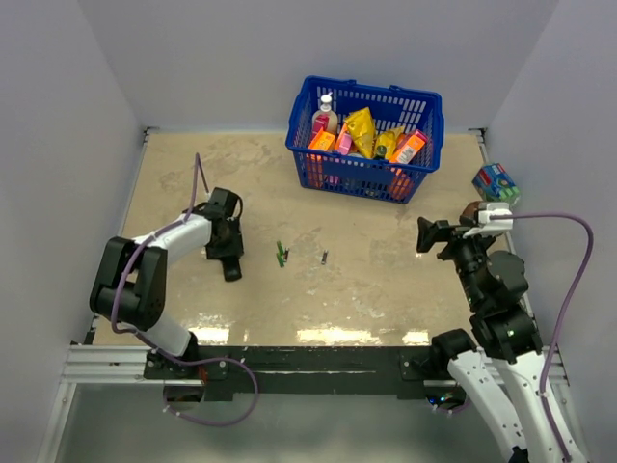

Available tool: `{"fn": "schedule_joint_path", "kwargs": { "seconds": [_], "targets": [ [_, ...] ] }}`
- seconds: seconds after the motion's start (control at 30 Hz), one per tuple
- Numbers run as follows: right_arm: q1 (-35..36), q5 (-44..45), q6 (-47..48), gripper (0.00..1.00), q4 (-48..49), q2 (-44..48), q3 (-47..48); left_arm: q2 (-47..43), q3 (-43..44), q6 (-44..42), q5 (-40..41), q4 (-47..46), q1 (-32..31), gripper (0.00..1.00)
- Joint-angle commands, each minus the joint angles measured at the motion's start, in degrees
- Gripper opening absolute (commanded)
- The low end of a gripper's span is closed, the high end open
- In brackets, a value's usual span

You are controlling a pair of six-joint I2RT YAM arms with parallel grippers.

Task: Load the batteries into the remote control
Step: Pick up the remote control from the center of the board.

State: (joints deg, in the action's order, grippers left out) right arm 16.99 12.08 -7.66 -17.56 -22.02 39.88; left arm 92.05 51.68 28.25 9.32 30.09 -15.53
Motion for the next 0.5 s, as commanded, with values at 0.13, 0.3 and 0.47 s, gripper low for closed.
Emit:
{"fn": "schedule_joint_path", "kwargs": {
  "seconds": [0.13, 0.3, 0.47],
  "targets": [
    [0.23, -19.16, -2.01, 0.98, -3.61, -9.7, 7.14, -13.37, -2.19, -9.17, -11.4, -4.85, -1.87, 0.16],
    [0.32, -28.93, -4.11, 0.98, -6.96, -19.27, 10.48, -20.5, -2.55, -10.84, -16.88, -8.2, -5.38, 0.11],
    [0.32, -40.63, -14.01, 0.98, -1.0, -24.3, 7.94, -23.4, -1.5, -11.81, -16.88, -11.97, -15.39, 0.08]
  ]
}}
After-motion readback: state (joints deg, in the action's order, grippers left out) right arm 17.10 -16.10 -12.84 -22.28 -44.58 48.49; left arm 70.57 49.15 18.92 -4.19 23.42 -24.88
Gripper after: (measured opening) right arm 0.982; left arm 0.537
